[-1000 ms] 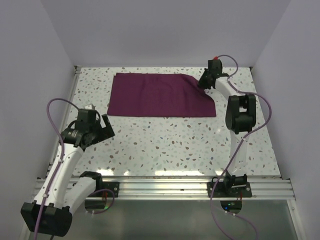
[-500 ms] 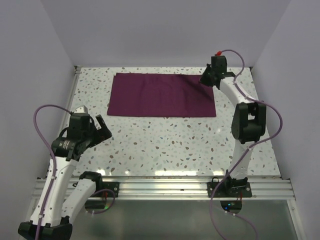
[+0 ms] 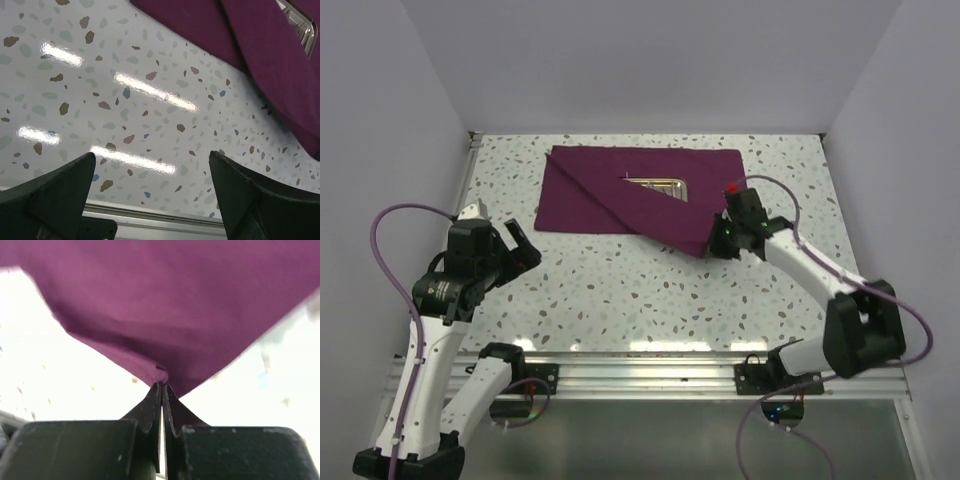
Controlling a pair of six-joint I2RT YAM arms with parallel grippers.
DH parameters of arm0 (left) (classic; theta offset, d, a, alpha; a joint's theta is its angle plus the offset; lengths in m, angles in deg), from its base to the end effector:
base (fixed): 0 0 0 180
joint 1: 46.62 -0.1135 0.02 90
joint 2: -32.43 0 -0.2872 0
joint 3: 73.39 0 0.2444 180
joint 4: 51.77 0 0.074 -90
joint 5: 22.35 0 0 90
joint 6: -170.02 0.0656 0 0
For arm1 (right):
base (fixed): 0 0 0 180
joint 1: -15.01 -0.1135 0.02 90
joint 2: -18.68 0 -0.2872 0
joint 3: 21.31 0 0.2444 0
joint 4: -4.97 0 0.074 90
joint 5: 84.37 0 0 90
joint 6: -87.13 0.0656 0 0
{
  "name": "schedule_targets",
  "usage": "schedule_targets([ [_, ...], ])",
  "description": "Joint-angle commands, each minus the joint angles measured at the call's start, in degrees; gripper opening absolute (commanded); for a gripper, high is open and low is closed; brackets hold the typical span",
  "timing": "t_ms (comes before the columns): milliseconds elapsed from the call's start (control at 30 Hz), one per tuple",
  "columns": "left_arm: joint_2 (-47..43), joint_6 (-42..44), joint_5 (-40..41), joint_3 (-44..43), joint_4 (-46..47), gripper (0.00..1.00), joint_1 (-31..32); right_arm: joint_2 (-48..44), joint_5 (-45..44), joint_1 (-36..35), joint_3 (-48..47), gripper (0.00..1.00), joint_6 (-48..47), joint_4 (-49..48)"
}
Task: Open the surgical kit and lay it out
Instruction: Open the surgical kit at the center of the board.
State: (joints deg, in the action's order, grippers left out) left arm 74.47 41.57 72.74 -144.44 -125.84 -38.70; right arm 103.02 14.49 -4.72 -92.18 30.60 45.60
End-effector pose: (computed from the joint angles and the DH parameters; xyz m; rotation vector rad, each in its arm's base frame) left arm 0.1185 -0.0106 0.3257 -0.6665 2.2766 -0.2893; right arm 0.2891 0.1144 0.2299 0.2456 2.5825 0.5558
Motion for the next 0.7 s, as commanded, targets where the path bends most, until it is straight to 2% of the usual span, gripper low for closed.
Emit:
schedule_targets([
  [0,1.37,-0.74,-1.12,-2.31,2.19,1.0,0.25,-17.21,1.42,0.83,10.92,0.0,0.1,10.04],
  [33,1.72,-0.83,-1.3,-2.4,2.63,1.0,0.25,-21.1,0.81,0.74,12.79,0.0,-0.25,15.28],
  [100,2.6,-1.09,-1.74,-2.57,4.13,1.0,0.25,-30.75,0.36,0.83,17.7,0.0,0.45,19.36],
  [233,3.49,-1.97,-1.92,-3.1,5.45,1.0,0.25,-37.47,0.98,0.21,18.52,0.0,3.79,26.31],
  [400,3.05,-3.11,-2.53,-3.37,5.45,1.0,0.25,-37.58,-6.64,0.3,16.86,0.0,5.02,35.62],
  [533,2.17,-3.73,-1.57,-3.19,4.75,1.0,0.25,-42.4,-8.77,0.21,14.05,0.0,7.74,44.39],
  [667,1.99,-6.27,1.06,-2.58,1.51,1.0,0.25,-44.43,-14.66,0.3,6.68,0.0,9.59,52.32],
])
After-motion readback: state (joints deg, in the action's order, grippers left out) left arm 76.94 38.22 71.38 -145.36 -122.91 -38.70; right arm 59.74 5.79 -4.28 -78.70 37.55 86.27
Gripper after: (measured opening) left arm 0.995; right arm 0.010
